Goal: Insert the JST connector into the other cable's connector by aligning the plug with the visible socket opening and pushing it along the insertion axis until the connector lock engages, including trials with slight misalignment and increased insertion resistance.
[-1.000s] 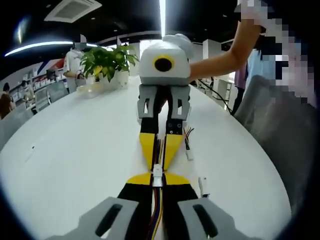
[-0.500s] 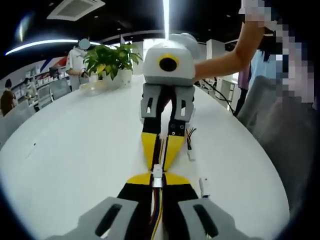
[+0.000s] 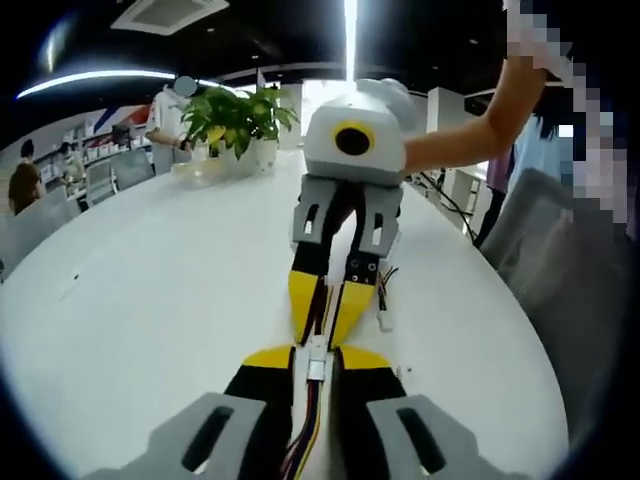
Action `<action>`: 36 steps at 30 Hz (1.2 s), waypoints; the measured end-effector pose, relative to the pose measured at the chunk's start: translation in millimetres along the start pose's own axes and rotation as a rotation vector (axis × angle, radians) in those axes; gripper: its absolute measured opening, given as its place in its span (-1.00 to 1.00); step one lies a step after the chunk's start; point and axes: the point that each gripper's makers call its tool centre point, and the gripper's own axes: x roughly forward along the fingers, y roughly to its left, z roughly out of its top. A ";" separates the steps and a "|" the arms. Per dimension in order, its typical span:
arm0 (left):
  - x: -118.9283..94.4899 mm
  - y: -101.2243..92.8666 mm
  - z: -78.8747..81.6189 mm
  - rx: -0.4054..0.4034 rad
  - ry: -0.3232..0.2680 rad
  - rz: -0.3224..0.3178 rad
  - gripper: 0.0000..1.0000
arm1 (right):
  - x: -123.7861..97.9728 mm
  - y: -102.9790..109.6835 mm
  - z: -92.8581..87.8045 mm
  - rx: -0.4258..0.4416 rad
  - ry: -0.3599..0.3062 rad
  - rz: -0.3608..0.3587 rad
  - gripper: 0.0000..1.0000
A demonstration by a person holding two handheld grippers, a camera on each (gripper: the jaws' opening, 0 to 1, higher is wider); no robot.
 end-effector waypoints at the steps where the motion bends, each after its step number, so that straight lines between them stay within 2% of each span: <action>1: -1.8 2.9 -0.7 0.003 0.000 0.006 -0.81 | -0.1 -0.4 0.1 0.004 -0.002 -0.002 -0.87; 8: -10.4 8.1 1.8 0.019 0.005 0.029 -0.76 | -1.0 -0.5 1.6 0.002 0.001 -0.012 -0.81; 14: -15.3 6.9 12.6 0.049 -0.011 0.051 -0.71 | -8.5 -3.4 12.6 0.039 -0.048 -0.034 -0.81; 21: -19.7 2.7 21.0 0.047 -0.025 0.058 -0.69 | -20.6 -0.2 23.4 0.040 -0.077 -0.048 -0.83; 24: -21.7 1.1 22.8 0.023 -0.028 0.064 -0.60 | -25.6 2.3 26.9 0.033 -0.080 -0.055 -0.84; 30: -27.7 -9.2 36.6 0.040 -0.059 0.071 -0.60 | -34.0 10.4 34.0 0.032 -0.098 -0.062 -0.87; 36: -28.1 -24.2 40.1 0.067 -0.057 0.049 -0.63 | -39.8 19.1 39.4 0.026 -0.108 -0.067 -0.88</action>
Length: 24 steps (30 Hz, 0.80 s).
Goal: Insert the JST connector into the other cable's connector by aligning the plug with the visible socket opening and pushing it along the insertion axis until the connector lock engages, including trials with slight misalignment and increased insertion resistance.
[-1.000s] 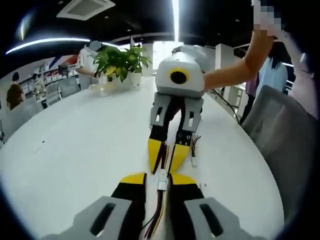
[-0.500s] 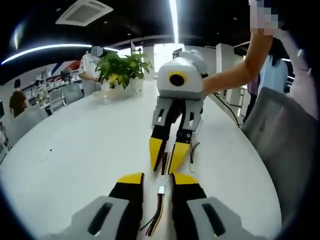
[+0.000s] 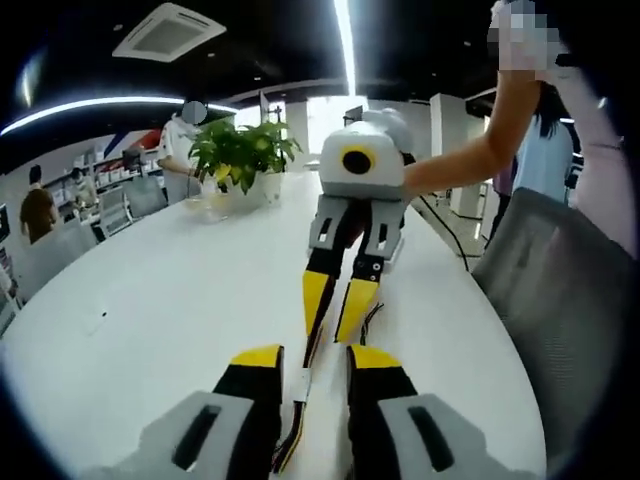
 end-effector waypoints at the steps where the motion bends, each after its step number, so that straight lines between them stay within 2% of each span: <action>1: 0.0 -2.2 -0.6 0.002 0.004 -0.003 -0.63 | -0.8 1.1 0.4 -0.001 0.000 0.000 -0.88; 4: 0.2 -6.5 -5.8 0.032 0.021 -0.005 -0.64 | -2.1 5.5 1.0 -0.003 0.000 -0.001 -0.88; 8: 0.2 -16.9 -9.9 0.012 0.014 -0.022 -0.66 | -3.0 9.2 -4.1 0.001 0.008 -0.003 -0.88; 13: -0.5 -28.0 -24.5 0.002 0.049 -0.033 -0.66 | -4.0 15.2 -13.0 0.013 0.026 0.000 -0.88; 24: 1.5 -33.4 -43.0 -0.003 0.076 -0.048 -0.74 | -5.3 21.8 -30.3 0.018 0.063 -0.002 -0.89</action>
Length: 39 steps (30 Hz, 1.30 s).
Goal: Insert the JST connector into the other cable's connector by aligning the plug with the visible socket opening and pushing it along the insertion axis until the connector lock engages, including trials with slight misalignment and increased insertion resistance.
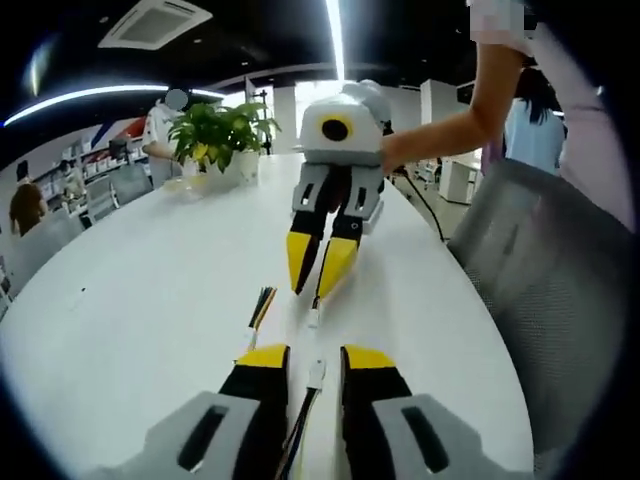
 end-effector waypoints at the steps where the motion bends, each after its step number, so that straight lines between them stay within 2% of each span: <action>1: 0.7 -0.8 -1.2 0.002 0.003 -0.001 -0.76 | 0.4 0.4 -2.1 0.001 0.002 0.002 -0.90; 9: 4.0 -1.6 -12.8 -0.004 0.024 -0.004 -0.78 | 2.7 -0.3 -15.6 -0.023 0.046 0.002 -0.87; 18: 4.5 -1.5 -17.0 -0.008 0.033 -0.006 -0.80 | 4.8 1.2 -28.2 -0.022 0.074 0.008 -0.86; 36: 6.1 3.3 -20.5 -0.025 0.023 0.012 -0.89 | 8.4 -3.5 -32.3 -0.021 0.070 0.008 -0.90; 39: 5.9 2.5 -20.4 -0.020 0.022 0.008 -0.96 | 8.2 -4.7 -32.4 -0.013 0.063 0.005 -0.91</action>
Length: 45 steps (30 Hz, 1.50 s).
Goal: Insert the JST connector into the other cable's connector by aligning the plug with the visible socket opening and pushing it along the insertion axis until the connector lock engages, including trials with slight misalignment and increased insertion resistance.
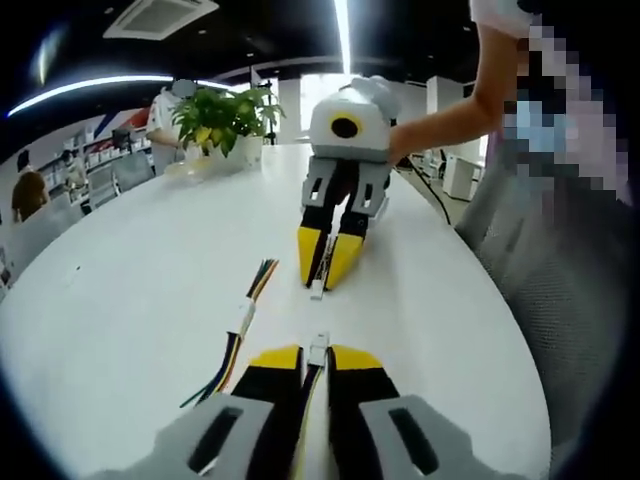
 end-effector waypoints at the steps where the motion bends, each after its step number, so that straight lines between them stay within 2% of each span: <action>1: 0.0 0.0 0.0 -0.001 0.000 0.000 -0.96 | -0.2 -0.1 0.0 0.003 -0.002 -0.001 -0.91; 14: 1.6 -1.8 0.8 -0.029 -0.056 0.005 -0.99 | 0.7 -1.3 1.1 0.029 -0.025 -0.005 -0.91; 23: 1.8 -2.2 0.7 -0.022 -0.057 0.003 -0.99 | 1.1 -2.0 1.9 0.060 -0.031 -0.001 -0.91; 42: -0.1 -6.7 -0.5 -0.019 -0.036 -0.007 -1.00 | 1.9 5.3 7.1 0.022 0.007 0.032 -0.93; 45: -3.1 -6.3 5.4 -0.023 -0.051 -0.012 -1.00 | 1.1 5.8 9.4 0.019 0.006 0.039 -0.93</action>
